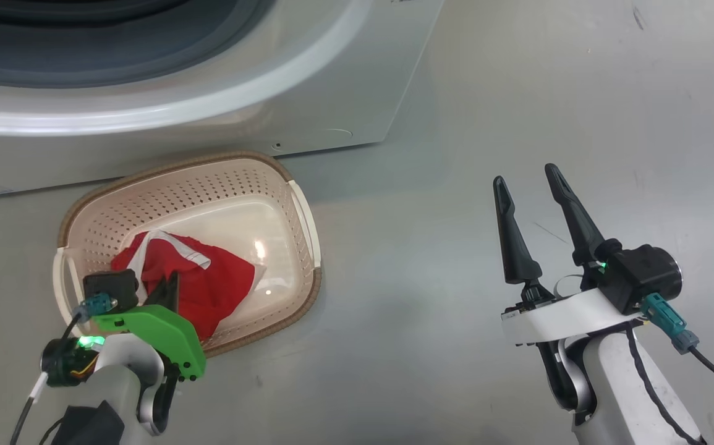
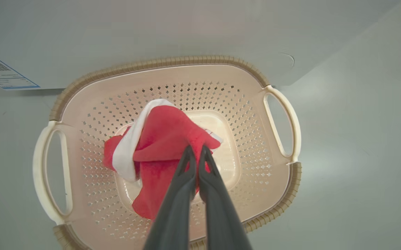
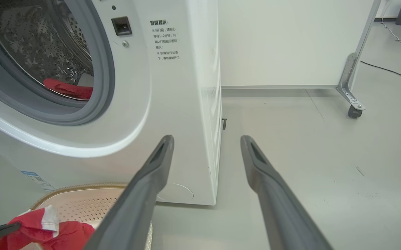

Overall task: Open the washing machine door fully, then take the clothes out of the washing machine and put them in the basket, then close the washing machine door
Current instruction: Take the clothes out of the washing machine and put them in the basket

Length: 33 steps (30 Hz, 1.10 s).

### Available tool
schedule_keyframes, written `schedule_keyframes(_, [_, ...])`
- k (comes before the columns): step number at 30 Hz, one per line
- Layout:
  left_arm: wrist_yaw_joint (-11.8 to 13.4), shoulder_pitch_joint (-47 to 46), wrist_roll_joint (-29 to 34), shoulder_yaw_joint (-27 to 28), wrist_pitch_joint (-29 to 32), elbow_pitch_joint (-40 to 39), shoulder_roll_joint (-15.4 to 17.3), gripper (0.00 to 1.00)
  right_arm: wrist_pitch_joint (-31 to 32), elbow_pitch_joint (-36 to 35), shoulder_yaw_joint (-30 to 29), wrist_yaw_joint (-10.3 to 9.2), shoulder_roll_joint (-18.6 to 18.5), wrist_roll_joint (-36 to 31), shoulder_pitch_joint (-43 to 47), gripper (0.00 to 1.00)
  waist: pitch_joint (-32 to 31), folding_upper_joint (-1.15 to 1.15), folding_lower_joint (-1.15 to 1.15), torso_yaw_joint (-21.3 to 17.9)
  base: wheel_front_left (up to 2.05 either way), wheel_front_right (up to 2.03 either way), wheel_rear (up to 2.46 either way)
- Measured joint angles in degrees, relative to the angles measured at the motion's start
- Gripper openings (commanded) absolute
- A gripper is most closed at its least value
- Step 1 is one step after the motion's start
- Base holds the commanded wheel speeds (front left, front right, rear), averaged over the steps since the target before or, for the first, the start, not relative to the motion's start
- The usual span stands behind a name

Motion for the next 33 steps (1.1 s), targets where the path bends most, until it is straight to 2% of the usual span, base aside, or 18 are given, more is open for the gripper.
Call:
schedule_keyframes(15, [-2.0, -8.3, -1.5, 0.0, 4.6, 12.6, -0.3, 0.0, 0.0, 0.0, 1.0, -0.24, 0.0, 1.2, -3.5, 1.0, 5.3, 0.0, 0.0, -1.6, 0.0, 0.0, 0.0])
schedule_keyframes(16, [-2.2, -8.8, -1.5, 0.0, 4.6, 13.1, -0.3, 0.04, 0.0, 0.1, 1.0, -0.24, 0.0, 1.3, -3.7, 1.0, 5.4, 0.0, 0.0, -1.6, 0.0, 0.0, 0.0])
schedule_keyframes(17, [-2.2, -9.3, -1.5, 0.1, 4.6, 13.6, -0.4, 0.32, 0.0, 0.1, 1.0, -0.25, 0.0, 1.3, -3.9, 1.0, 5.4, 0.0, 0.0, -1.6, 0.0, 0.0, 0.0])
schedule_keyframes(18, [-2.2, -9.7, -1.5, 0.1, 4.6, 14.0, -0.4, 0.43, 0.0, 0.1, 1.0, -0.25, 0.0, 1.3, -4.0, 1.0, 5.4, 0.0, 0.0, -1.6, 0.0, 0.0, 0.0])
schedule_keyframes(19, [-2.2, -10.2, -1.5, -0.1, 4.6, 14.4, -0.4, 0.83, 0.0, 0.3, 1.0, -0.25, 0.0, 1.3, -4.0, 1.0, 5.4, 0.0, 0.0, -1.6, 0.0, 0.0, 0.0])
schedule_keyframes(20, [-2.4, -10.5, -1.5, -0.2, 4.6, 15.2, -0.4, 1.0, 0.0, 0.6, 1.0, -0.25, 0.0, 1.4, -4.0, 1.0, 5.3, 0.0, 0.0, -1.6, 0.0, 0.0, 0.0])
schedule_keyframes(24, [-2.5, -10.7, -1.5, -0.3, 4.3, 17.5, -0.5, 1.0, 0.0, 1.4, 0.9, -0.73, -0.1, 1.4, -4.0, 1.0, 4.7, 0.0, 0.0, -1.4, 0.0, 0.0, 0.0])
schedule_keyframes(33, [-3.0, -10.7, -1.5, 0.7, -1.0, 20.5, -0.9, 1.0, 0.0, 2.7, 0.0, -0.74, -0.1, 1.5, -3.9, 1.0, 2.2, 0.0, 0.0, -0.6, 0.0, 0.0, 0.0])
